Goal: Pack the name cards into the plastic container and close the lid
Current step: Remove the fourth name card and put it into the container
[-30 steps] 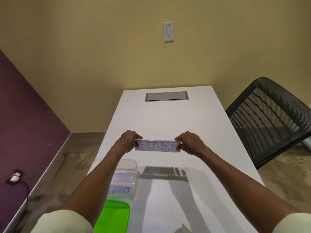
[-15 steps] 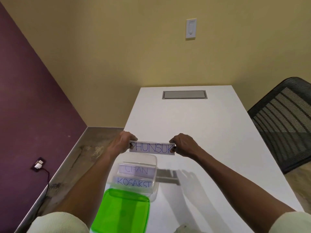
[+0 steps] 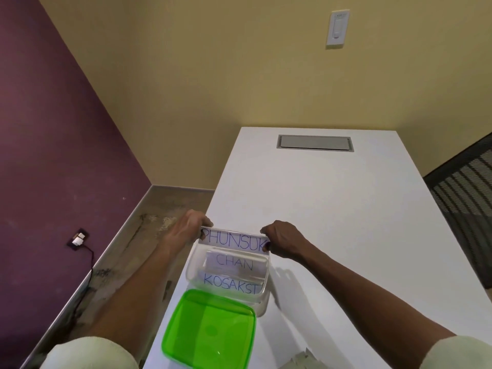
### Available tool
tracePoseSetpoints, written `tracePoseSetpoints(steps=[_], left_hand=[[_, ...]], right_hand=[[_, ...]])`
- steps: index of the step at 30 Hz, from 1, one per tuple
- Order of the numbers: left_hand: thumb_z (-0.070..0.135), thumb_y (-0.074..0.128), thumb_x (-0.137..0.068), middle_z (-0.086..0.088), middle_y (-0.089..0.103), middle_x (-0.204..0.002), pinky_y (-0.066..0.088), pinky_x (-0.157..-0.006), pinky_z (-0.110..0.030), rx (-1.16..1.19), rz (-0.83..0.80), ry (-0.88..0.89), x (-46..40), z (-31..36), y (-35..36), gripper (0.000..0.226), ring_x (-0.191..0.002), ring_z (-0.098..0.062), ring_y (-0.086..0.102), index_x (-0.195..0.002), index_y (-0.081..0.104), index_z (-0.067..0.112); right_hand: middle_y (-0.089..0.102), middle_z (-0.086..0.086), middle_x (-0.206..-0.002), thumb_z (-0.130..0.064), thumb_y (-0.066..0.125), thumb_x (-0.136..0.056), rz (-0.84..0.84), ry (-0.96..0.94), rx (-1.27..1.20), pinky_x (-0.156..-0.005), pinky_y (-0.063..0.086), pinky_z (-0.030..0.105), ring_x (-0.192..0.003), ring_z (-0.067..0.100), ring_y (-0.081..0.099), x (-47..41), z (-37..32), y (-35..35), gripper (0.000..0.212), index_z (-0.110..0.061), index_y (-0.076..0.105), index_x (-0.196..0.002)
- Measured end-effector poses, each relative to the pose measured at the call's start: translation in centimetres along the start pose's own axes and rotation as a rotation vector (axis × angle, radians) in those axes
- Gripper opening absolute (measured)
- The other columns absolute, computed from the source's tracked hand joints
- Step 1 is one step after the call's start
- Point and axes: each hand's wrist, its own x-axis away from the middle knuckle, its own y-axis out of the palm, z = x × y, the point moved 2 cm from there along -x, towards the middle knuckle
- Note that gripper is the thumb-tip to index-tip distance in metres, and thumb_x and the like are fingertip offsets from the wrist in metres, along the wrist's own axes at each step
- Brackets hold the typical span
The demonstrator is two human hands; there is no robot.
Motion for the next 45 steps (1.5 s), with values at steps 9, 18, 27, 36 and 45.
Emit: tracePoseSetpoints(steps=[9, 18, 27, 36, 45], left_hand=[[0.002, 0.062, -0.075, -0.001, 0.074, -0.074, 0.056, -0.067, -0.028, -0.199, -0.009, 0.058, -1.1, -2.3, 1.7, 0.033, -0.06, -0.008, 0.064, -0.1, 0.075, 0.016], [0.008, 0.072, -0.081, -0.008, 0.072, -0.108, 0.051, -0.084, -0.028, -0.318, -0.008, 0.156, -2.2, -3.3, 4.6, 0.034, -0.095, -0.02, 0.067, -0.114, 0.07, 0.015], [0.004, 0.061, -0.087, -0.01, 0.066, -0.119, 0.051, -0.088, -0.03, -0.396, 0.0, 0.147, -3.7, -3.8, 6.8, 0.035, -0.104, -0.024, 0.064, -0.119, 0.067, 0.018], [0.002, 0.052, -0.09, -0.014, 0.063, -0.119, 0.05, -0.088, -0.036, -0.543, -0.015, 0.177, -4.6, -3.8, 8.2, 0.033, -0.106, -0.031, 0.063, -0.118, 0.066, 0.013], [0.002, 0.05, -0.089, -0.015, 0.064, -0.114, 0.053, -0.085, -0.038, -0.572, -0.067, 0.166, -5.4, -4.4, 9.4, 0.03, -0.102, -0.031, 0.064, -0.112, 0.067, 0.011]], right_hand=[[0.066, 0.019, -0.085, -0.022, 0.066, -0.078, -0.07, -0.022, 0.059, -0.059, 0.031, 0.029, -0.079, 0.036, 0.062, -1.2, -1.4, 2.7, 0.02, -0.004, 0.064, -0.085], [0.062, 0.022, -0.089, -0.013, 0.06, -0.076, -0.133, -0.041, 0.117, -0.059, 0.03, 0.03, -0.077, 0.036, 0.06, -1.7, -1.6, 4.4, 0.017, 0.0, 0.062, -0.087], [0.047, 0.002, -0.034, -0.016, 0.079, -0.024, -0.169, -0.131, 0.23, -0.046, 0.018, 0.019, -0.038, 0.02, 0.048, -3.0, -1.1, 6.3, 0.035, -0.014, 0.048, -0.039], [0.044, -0.002, -0.035, -0.008, 0.079, -0.037, -0.179, -0.272, 0.266, -0.046, 0.029, 0.018, -0.037, 0.018, 0.045, -3.5, -1.8, 7.3, 0.038, -0.019, 0.044, -0.04], [0.044, -0.003, -0.039, -0.004, 0.073, -0.047, -0.18, -0.317, 0.376, -0.047, 0.025, 0.021, -0.036, 0.017, 0.043, -4.0, -2.1, 8.4, 0.035, -0.022, 0.044, -0.046]])
